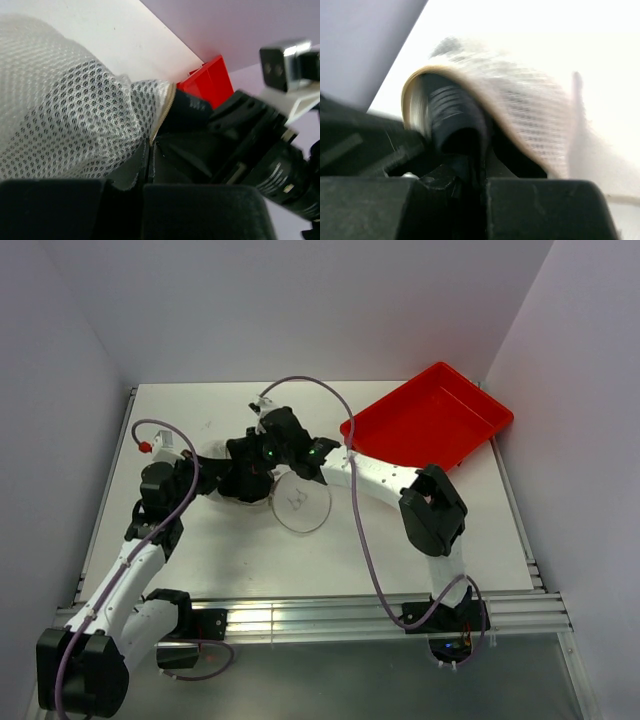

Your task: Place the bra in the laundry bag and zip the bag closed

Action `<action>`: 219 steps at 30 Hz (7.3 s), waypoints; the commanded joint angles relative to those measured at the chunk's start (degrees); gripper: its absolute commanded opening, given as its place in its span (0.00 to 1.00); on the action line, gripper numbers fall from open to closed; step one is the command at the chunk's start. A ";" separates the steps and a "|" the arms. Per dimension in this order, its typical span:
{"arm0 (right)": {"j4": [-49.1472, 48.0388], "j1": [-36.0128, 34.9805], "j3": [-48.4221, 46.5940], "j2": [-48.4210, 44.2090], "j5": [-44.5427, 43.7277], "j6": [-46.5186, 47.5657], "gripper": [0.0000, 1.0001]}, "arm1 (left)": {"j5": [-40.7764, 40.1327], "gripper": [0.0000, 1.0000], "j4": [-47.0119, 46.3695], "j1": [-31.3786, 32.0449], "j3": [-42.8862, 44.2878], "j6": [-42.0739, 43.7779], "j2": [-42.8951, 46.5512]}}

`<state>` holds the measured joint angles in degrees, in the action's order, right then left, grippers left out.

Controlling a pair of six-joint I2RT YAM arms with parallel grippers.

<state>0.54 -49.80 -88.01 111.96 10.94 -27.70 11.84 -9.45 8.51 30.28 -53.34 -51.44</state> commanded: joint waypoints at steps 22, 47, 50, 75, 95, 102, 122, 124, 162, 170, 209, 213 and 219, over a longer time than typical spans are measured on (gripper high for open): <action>9.13 -3.99 -7.79 4.75 -20.18 -9.47 0.00 | 17.16 0.00 -14.17 2.30 -8.03 -10.37 2.13; 6.06 -1.09 4.76 -4.90 -15.78 -9.31 0.82 | 7.06 0.00 -4.43 0.72 -13.50 -8.18 13.48; 5.72 0.66 9.49 -10.34 -13.24 -8.68 0.88 | 7.67 0.00 -5.57 0.63 -13.93 -8.27 12.51; 6.41 8.32 15.85 2.47 -19.02 -9.12 0.56 | 10.22 0.00 -8.21 0.63 -14.28 -7.39 9.25; 17.19 2.17 18.42 -36.89 -30.80 2.90 0.00 | 10.93 0.00 -7.78 0.71 -8.85 -5.81 3.72; 25.13 -3.11 7.23 -35.59 -34.39 5.29 0.00 | 13.92 0.00 -11.03 0.72 -9.63 -7.48 1.42; 29.45 -0.64 4.50 -36.70 -38.18 9.85 0.00 | 8.50 0.00 0.21 7.71 3.53 0.33 2.84; 23.65 -1.44 6.52 -39.53 -37.14 10.65 0.00 | 1.10 0.00 3.11 10.11 6.89 4.29 0.66; 5.73 12.70 36.39 -46.83 -14.39 -9.99 0.49 | 5.39 0.01 -15.60 9.86 0.22 0.69 -12.37; -11.24 20.52 41.32 -39.11 1.08 -18.96 0.62 | 0.48 0.48 -5.76 9.68 0.48 3.07 -5.36; -20.66 16.14 56.10 -45.08 -1.62 -24.68 0.70 | 7.67 0.00 -10.50 9.68 11.12 3.77 -19.49; -22.59 17.19 54.26 -41.40 -0.31 -25.82 0.68 | 9.34 0.00 -10.50 9.68 11.11 4.21 -19.84; -26.36 18.86 52.85 -36.99 0.66 -28.10 0.66 | 9.87 0.00 -9.36 9.68 11.73 5.00 -19.93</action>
<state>-20.78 -32.32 -32.69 73.76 11.68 -54.26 19.94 -16.03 18.39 39.22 -50.13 -71.16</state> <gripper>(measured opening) 0.663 0.015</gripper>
